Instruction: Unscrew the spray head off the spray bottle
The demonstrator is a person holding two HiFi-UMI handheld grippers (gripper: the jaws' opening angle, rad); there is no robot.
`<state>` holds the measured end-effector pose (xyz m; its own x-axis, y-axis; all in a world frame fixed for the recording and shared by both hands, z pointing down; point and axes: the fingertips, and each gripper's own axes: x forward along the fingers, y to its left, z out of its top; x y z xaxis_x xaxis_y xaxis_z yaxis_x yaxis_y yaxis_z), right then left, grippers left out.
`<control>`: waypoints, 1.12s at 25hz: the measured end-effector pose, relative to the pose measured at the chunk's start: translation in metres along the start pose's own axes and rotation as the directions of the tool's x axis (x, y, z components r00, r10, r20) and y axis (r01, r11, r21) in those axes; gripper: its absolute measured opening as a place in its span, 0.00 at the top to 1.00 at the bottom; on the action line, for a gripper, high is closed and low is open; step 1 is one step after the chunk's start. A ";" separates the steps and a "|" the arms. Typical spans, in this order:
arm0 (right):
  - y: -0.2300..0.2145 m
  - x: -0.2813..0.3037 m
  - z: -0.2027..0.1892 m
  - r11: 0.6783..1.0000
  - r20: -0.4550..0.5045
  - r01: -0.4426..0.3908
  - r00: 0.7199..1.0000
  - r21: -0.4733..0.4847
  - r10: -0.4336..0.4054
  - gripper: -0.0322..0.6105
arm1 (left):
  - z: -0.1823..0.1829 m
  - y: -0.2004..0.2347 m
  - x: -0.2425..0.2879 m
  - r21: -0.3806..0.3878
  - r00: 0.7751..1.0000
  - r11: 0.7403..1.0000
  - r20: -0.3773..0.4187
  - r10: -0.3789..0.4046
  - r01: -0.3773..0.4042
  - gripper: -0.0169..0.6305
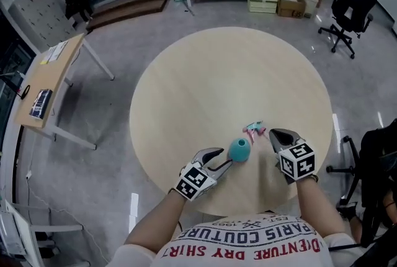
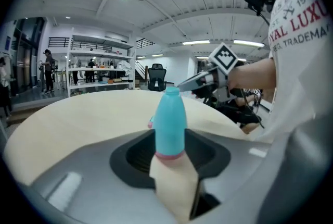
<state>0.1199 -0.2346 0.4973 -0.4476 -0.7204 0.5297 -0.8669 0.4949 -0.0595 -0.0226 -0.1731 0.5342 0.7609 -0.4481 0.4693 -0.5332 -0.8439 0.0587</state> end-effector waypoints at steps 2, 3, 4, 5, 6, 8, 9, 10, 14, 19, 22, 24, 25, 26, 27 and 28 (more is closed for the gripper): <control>0.033 -0.035 0.010 0.998 0.054 -0.055 0.997 -0.008 0.056 0.95 | 0.015 -0.011 -0.029 -0.059 0.999 0.998 0.044 -0.007 0.010 0.87; 0.054 -0.051 0.012 0.995 0.074 -0.099 0.992 -0.023 0.100 0.95 | 0.025 -0.021 -0.044 -0.089 0.996 0.995 0.079 -0.032 0.039 0.97; 0.079 -0.067 0.013 0.987 0.090 -0.157 0.983 -0.036 0.160 0.95 | 0.035 -0.034 -0.058 -0.114 0.991 0.990 0.116 -0.065 0.078 0.97; 0.105 -0.083 0.013 0.973 0.103 -0.225 0.968 -0.041 0.229 0.95 | 0.045 -0.047 -0.072 -0.134 0.984 0.984 0.148 -0.097 0.117 0.97; 0.130 -0.098 0.013 0.955 0.112 -0.293 0.949 -0.042 0.295 0.95 | 0.053 -0.061 -0.085 -0.146 0.977 0.978 0.174 -0.124 0.150 0.97; 0.172 -0.125 0.012 0.917 0.115 -0.398 0.910 -0.038 0.399 0.95 | 0.065 -0.086 -0.108 -0.146 0.965 0.970 0.207 -0.159 0.192 0.97; 0.186 -0.136 0.012 0.902 0.114 -0.430 0.895 -0.034 0.431 0.95 | 0.069 -0.098 -0.117 -0.132 0.962 0.971 0.212 -0.170 0.201 0.97; 0.198 -0.146 0.012 0.892 0.116 -0.450 0.885 -0.030 0.451 0.95 | 0.071 -0.109 -0.126 -0.110 0.961 0.972 0.211 -0.179 0.206 0.97; 0.224 -0.175 0.002 0.889 0.133 -0.456 0.879 -0.044 0.458 0.95 | 0.071 -0.144 -0.151 -0.046 0.954 0.973 0.212 -0.213 0.228 0.97; 0.267 -0.224 -0.025 0.878 0.182 -0.471 0.859 -0.089 0.479 0.95 | 0.057 -0.205 -0.180 0.038 0.950 0.975 0.219 -0.224 0.221 0.97; 0.304 -0.268 -0.055 0.881 0.185 -0.456 0.861 -0.129 0.473 0.95 | 0.036 -0.263 -0.214 0.041 0.945 0.968 0.211 -0.251 0.248 0.97; 0.332 -0.304 -0.078 0.881 0.214 -0.456 0.854 -0.126 0.473 0.95 | 0.019 -0.304 -0.239 0.048 0.947 0.968 0.200 -0.251 0.246 0.97; 0.345 -0.324 -0.090 0.884 0.226 -0.450 0.854 -0.128 0.468 0.95 | 0.011 -0.325 -0.252 0.050 0.948 0.969 0.201 -0.247 0.242 0.97; 0.358 -0.345 -0.102 0.889 0.233 -0.437 0.858 -0.140 0.458 0.95 | 0.005 -0.348 -0.265 0.047 0.947 0.969 0.208 -0.245 0.241 0.97; 0.371 -0.366 -0.116 0.894 0.237 -0.419 0.863 -0.158 0.446 0.95 | -0.002 -0.373 -0.277 0.042 0.945 0.969 0.215 -0.248 0.244 0.97; 0.385 -0.387 -0.129 0.898 0.240 -0.403 0.867 -0.177 0.437 0.95 | -0.009 -0.398 -0.288 0.039 0.942 0.967 0.218 -0.255 0.252 0.97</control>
<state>-0.0119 0.2971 0.3791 -0.8193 -0.5252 0.2302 -0.5590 0.8209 -0.1169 -0.0327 0.2944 0.3835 0.9333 -0.2716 0.2349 -0.3091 -0.9406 0.1405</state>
